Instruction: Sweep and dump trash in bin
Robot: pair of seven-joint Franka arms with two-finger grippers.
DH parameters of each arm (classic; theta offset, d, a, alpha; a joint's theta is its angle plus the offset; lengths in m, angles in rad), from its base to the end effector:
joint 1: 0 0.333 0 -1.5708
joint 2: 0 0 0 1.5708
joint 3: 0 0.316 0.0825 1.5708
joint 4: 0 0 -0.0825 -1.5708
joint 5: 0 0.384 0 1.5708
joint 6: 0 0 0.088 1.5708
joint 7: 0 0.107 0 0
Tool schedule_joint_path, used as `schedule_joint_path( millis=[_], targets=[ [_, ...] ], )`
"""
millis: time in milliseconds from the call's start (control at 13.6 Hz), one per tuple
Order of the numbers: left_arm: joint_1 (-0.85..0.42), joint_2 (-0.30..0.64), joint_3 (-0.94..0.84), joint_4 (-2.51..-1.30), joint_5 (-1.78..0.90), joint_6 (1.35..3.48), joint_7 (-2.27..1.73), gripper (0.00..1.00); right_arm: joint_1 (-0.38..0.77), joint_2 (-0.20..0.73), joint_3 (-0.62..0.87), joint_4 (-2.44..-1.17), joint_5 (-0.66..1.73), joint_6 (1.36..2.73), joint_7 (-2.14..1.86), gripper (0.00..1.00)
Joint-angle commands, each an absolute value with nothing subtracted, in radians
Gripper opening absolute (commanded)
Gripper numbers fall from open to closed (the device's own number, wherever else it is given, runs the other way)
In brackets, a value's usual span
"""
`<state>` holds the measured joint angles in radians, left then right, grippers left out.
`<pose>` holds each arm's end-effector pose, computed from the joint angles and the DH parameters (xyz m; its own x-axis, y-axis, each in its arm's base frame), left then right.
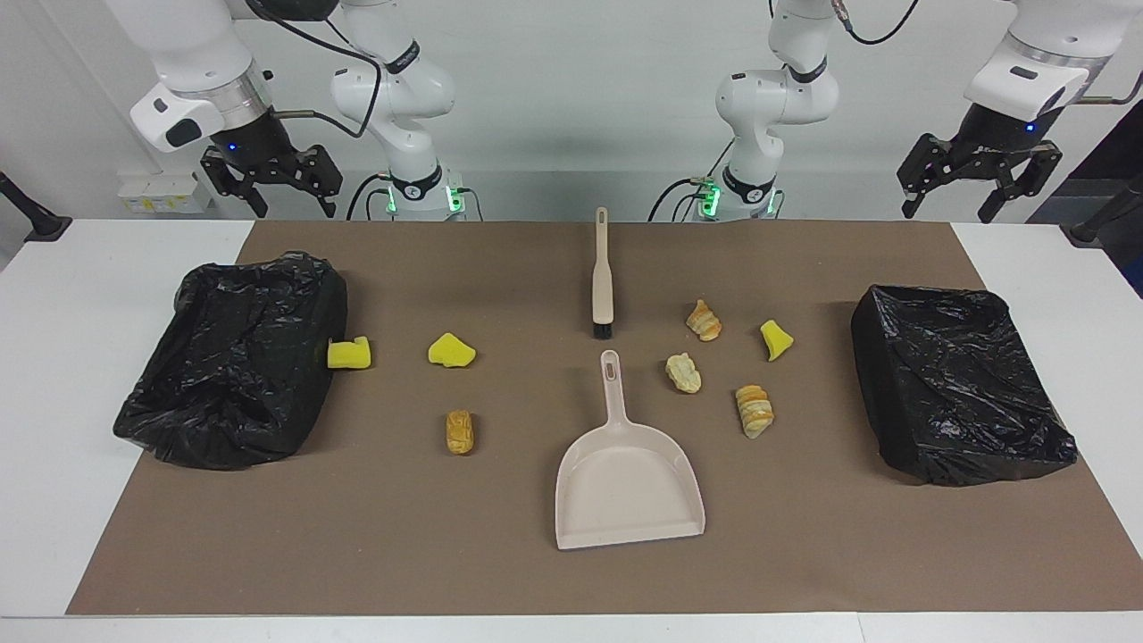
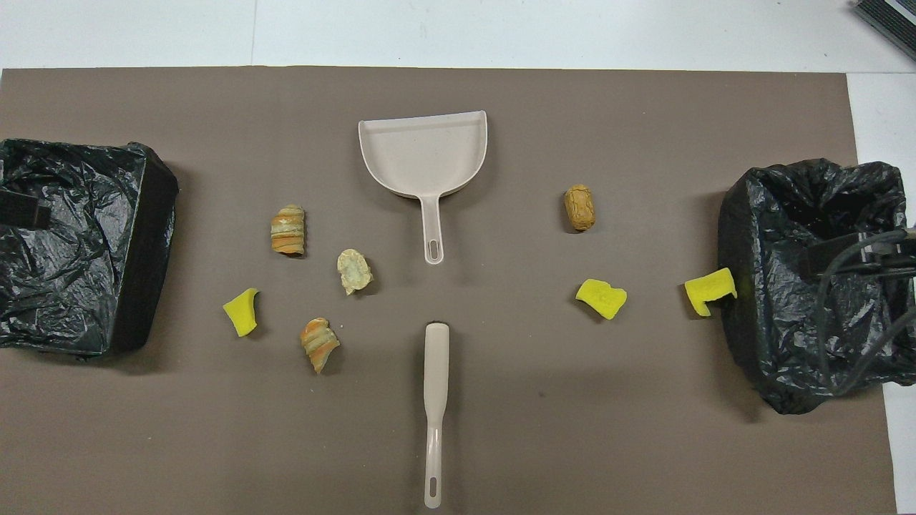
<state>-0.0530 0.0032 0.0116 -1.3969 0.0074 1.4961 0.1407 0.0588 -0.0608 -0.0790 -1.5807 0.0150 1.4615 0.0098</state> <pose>0.5453 -0.0218 0.6972 0.9791 -0.1804 0.0939 -0.1792 -0.9836 -0.0207 0.5240 -0.0103 0.6433 0.9979 -0.0279 -0.0587 -0.0291 -0.9994 -0.0192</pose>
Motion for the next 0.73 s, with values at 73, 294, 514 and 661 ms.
schedule_joint_path(
  millis=[73,294,514,661],
  targets=[
    [-0.064,-0.009,0.023,-1.401,0.005,1.483,0.137,1.0,0.064,-0.067,-0.086,-1.583,0.009,1.443,0.011,1.0],
    [-0.064,-0.009,0.023,-1.401,0.005,1.482,0.137,1.0,0.064,-0.081,-0.086,-1.603,0.014,1.451,0.006,1.0],
    [-0.064,-0.008,0.023,-1.401,0.005,1.482,0.137,1.0,0.063,-0.081,-0.087,-1.601,0.023,1.441,0.005,1.0],
    [-0.064,-0.009,0.023,-1.401,0.005,1.482,0.137,1.0,0.063,-0.078,-0.094,-1.597,0.009,1.442,0.006,1.0]
  ],
)
